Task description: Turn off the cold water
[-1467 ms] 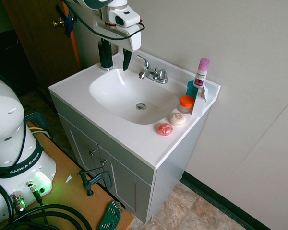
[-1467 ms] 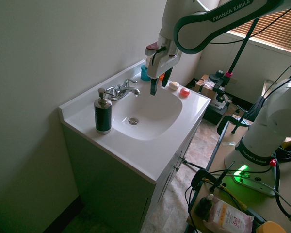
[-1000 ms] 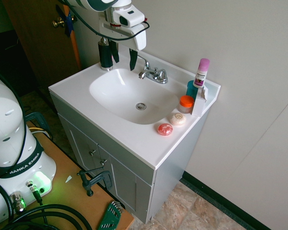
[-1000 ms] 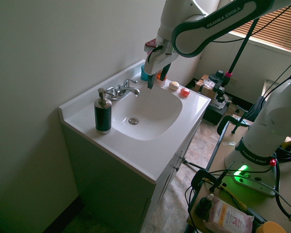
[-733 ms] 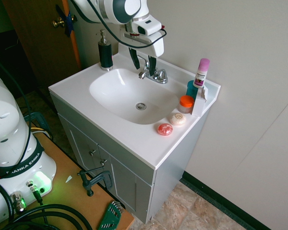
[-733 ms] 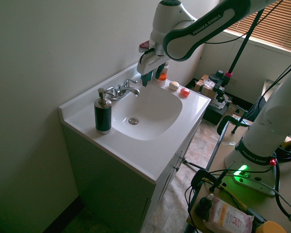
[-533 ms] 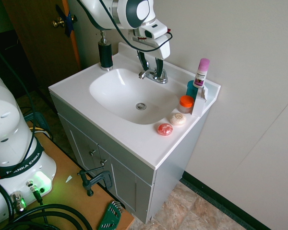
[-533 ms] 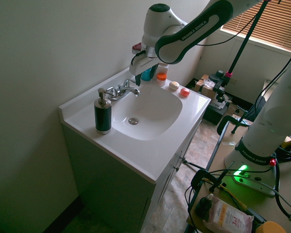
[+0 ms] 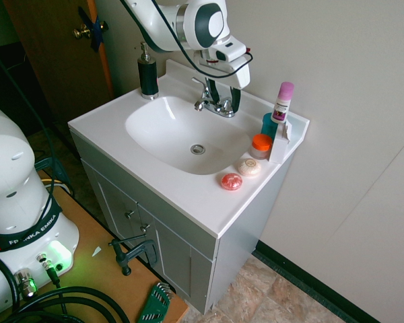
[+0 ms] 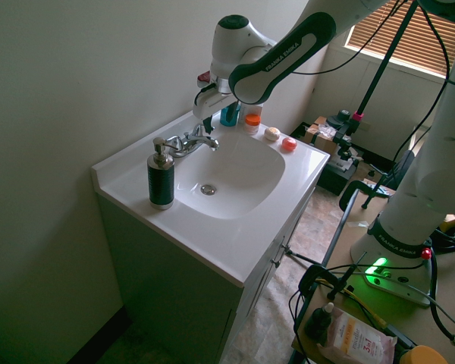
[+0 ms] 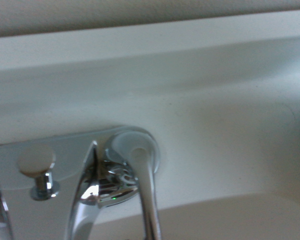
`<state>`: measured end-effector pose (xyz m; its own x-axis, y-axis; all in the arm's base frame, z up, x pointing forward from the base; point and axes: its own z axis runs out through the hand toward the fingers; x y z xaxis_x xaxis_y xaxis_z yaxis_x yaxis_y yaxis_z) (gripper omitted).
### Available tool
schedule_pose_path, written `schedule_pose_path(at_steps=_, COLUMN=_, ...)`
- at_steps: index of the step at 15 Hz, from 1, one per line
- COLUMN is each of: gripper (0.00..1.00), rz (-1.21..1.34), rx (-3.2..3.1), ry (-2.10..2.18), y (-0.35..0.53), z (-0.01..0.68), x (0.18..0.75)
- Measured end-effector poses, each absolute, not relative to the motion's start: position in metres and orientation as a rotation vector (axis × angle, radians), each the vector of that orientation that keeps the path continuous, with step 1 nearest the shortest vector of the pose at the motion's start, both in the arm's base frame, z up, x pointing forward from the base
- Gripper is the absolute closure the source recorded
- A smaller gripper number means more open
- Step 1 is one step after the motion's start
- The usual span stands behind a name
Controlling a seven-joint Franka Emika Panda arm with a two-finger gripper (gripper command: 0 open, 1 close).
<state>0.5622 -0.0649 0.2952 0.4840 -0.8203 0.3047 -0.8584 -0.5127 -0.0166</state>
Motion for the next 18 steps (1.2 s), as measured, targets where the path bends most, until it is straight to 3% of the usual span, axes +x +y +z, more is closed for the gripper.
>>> schedule_pose_path(at_steps=13, gripper=0.0, rz=0.476, rx=2.533, ry=-1.473, y=-0.096, z=0.277, x=0.598)
schedule_pose_path(at_steps=18, gripper=0.0, rz=0.331, rx=2.631, ry=-1.517, y=-0.064, z=0.291, x=0.533)
